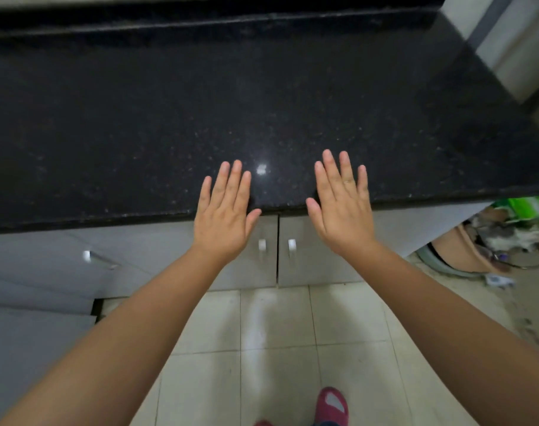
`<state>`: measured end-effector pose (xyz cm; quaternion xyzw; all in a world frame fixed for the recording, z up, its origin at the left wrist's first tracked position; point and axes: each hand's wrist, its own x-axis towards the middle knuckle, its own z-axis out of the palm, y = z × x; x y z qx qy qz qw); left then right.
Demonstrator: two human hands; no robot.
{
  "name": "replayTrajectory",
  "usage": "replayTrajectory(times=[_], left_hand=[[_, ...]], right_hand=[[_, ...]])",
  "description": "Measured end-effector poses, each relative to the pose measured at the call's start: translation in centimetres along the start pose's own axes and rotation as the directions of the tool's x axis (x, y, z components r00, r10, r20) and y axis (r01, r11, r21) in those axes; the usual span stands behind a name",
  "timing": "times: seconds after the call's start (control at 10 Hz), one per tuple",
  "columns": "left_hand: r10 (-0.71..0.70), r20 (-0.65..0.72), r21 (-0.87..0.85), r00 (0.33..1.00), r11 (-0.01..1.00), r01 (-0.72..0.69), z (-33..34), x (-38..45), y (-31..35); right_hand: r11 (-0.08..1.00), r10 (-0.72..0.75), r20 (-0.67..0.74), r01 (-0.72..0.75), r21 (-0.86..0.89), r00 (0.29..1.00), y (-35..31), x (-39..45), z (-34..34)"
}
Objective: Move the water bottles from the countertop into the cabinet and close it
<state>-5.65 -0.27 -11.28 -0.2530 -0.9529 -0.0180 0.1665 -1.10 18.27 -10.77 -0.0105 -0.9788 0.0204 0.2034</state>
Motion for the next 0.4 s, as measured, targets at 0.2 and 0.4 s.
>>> replayTrajectory(times=[0.2, 0.4], left_hand=[[-0.096, 0.231, -0.121, 0.968, 0.985, 0.126, -1.4, 2.8, 0.3], [-0.075, 0.436, -0.059, 0.897, 0.992, 0.112, -2.1, 3.4, 0.2]], right_hand=[[0.993, 0.108, 0.100, -0.102, -0.060, 0.989, -0.4, 2.2, 0.9], [0.994, 0.105, 0.242, -0.112, 0.015, 0.965, -0.2, 1.8, 0.1]])
